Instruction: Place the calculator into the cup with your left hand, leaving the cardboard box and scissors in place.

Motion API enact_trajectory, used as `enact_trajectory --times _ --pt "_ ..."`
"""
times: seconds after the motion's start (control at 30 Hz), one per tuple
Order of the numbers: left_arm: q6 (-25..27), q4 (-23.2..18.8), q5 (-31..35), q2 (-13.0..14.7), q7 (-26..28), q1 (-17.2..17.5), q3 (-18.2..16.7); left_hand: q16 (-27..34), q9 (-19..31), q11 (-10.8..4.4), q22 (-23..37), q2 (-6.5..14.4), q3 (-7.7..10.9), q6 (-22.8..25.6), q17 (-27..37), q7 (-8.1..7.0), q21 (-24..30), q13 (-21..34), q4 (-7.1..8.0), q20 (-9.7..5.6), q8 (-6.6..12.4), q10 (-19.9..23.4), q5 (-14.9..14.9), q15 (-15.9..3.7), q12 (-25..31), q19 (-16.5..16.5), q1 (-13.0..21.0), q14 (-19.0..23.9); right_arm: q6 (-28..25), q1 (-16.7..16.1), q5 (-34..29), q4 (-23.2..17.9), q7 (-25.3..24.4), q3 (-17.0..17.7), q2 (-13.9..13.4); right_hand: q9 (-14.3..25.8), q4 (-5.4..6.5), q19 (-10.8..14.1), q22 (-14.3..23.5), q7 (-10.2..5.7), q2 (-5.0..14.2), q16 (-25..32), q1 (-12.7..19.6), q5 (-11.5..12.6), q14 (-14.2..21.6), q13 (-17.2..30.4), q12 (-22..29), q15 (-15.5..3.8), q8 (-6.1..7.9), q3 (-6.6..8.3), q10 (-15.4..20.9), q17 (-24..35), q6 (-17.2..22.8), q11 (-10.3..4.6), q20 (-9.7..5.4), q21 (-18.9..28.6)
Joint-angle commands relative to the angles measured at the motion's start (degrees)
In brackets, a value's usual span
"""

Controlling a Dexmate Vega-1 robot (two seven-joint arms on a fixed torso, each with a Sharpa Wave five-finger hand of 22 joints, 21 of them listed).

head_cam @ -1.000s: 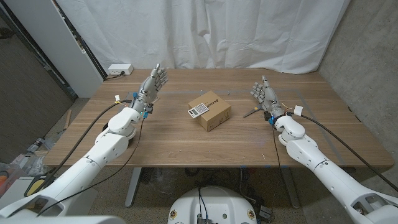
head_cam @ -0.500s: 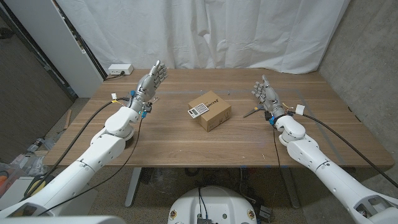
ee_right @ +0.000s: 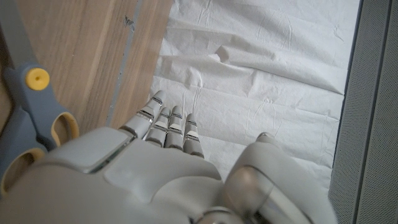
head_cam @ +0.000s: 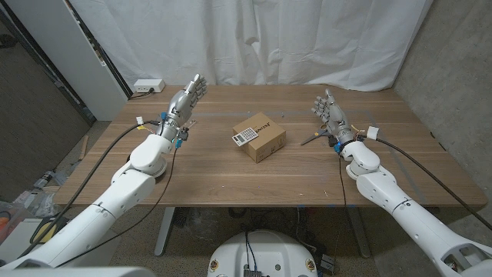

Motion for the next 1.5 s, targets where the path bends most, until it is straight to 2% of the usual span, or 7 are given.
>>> enact_trajectory --times 0.03,0.4,0.53,0.6,0.67,0.8,1.5 --pt "-1.48 -3.42 6.86 -0.12 4.61 2.84 -0.52 0.57 0.26 -0.28 0.18 0.30 0.22 1.21 0.20 -0.05 0.43 0.31 -0.48 -0.58 0.63 1.19 -0.07 -0.22 0.60 1.09 1.15 0.99 0.15 -1.30 0.87 -3.05 0.57 0.95 -1.20 0.34 -0.30 0.58 0.23 -0.19 -0.20 0.08 0.68 -0.21 0.52 0.06 0.15 -0.18 0.01 0.22 0.36 0.25 0.57 -0.10 -0.35 -0.12" --pt "-1.97 -6.37 12.21 0.61 7.51 6.14 -1.80 0.63 0.27 -0.76 0.17 0.55 0.53 2.57 0.19 -0.54 0.35 0.31 -1.17 -0.58 0.83 2.49 -0.16 -0.58 0.72 1.51 2.48 2.29 -0.17 -1.69 2.09 -3.15 0.17 1.46 -0.66 0.35 -0.44 1.14 0.25 -0.17 -0.14 0.17 0.74 -0.38 1.03 0.07 0.18 -0.22 -0.02 0.23 0.74 0.28 0.78 -0.10 -0.40 0.00" --pt "-3.37 -6.22 14.38 0.11 9.02 7.06 -2.69 0.76 0.28 -0.81 0.16 0.65 0.68 3.33 0.19 -0.75 0.43 0.32 -1.53 -0.58 0.94 3.14 -0.19 -0.74 0.75 2.05 3.18 3.26 -2.71 -2.58 2.27 -5.64 -0.50 1.55 -2.19 0.36 -0.50 1.37 0.25 -0.15 -0.13 0.23 0.78 -0.42 1.28 0.07 0.21 -0.29 0.02 0.23 0.91 0.28 0.96 -0.17 -0.35 0.05" --pt "-4.00 -6.14 15.02 -0.16 9.47 7.38 -3.08 0.70 0.29 -0.63 0.17 0.75 0.78 4.46 0.20 -0.74 0.64 0.33 -1.87 -0.58 1.14 3.97 -0.27 -0.97 0.80 3.02 3.85 3.92 -3.23 -3.13 1.11 -6.94 -1.37 1.46 -3.08 0.36 -0.52 1.38 0.26 -0.17 -0.11 0.21 0.79 -0.45 1.30 0.07 0.15 -0.31 -0.01 0.24 0.83 0.29 0.93 -0.09 -0.31 0.04" --pt "-4.80 -6.10 15.70 -0.55 9.98 7.82 -3.45 0.83 0.30 -0.77 0.20 0.86 0.88 5.41 0.21 -0.77 1.15 0.34 -2.20 -0.82 1.22 5.26 -0.36 -1.26 0.99 4.87 4.50 5.09 -2.75 -3.58 1.02 -7.11 -1.58 1.65 -3.05 0.36 -0.54 1.37 0.26 -0.11 -0.11 0.17 0.79 -0.48 1.25 0.08 0.12 -0.30 -0.03 0.23 0.80 0.30 0.93 -0.02 -0.29 0.02" --pt "-5.46 -6.95 18.33 -0.84 11.50 9.25 -4.32 0.92 0.31 -0.90 0.22 0.91 0.93 6.27 0.22 -0.84 1.39 0.36 -2.42 -0.67 1.35 6.35 -0.44 -1.34 1.18 5.92 4.94 5.97 -2.60 -3.79 1.60 -6.74 -1.50 1.91 -2.79 0.37 -0.58 1.45 0.26 -0.06 -0.09 0.13 0.79 -0.53 1.24 0.08 0.10 -0.25 -0.07 0.23 0.87 0.31 0.90 0.01 -0.27 0.01" --pt "-6.82 -7.89 26.87 -2.60 15.70 15.18 -7.94 0.76 0.32 -2.10 0.20 0.97 1.19 9.01 0.21 -1.33 1.18 0.37 -3.38 -0.77 1.71 8.42 -0.64 -2.17 1.16 6.90 6.71 7.69 -4.74 -4.19 1.63 -8.50 -2.86 1.61 -2.94 0.39 -0.75 1.93 0.28 -0.15 0.01 0.19 0.82 -0.71 1.86 0.10 0.21 -0.36 -0.10 0.23 1.59 0.35 1.21 0.04 -0.26 0.03"
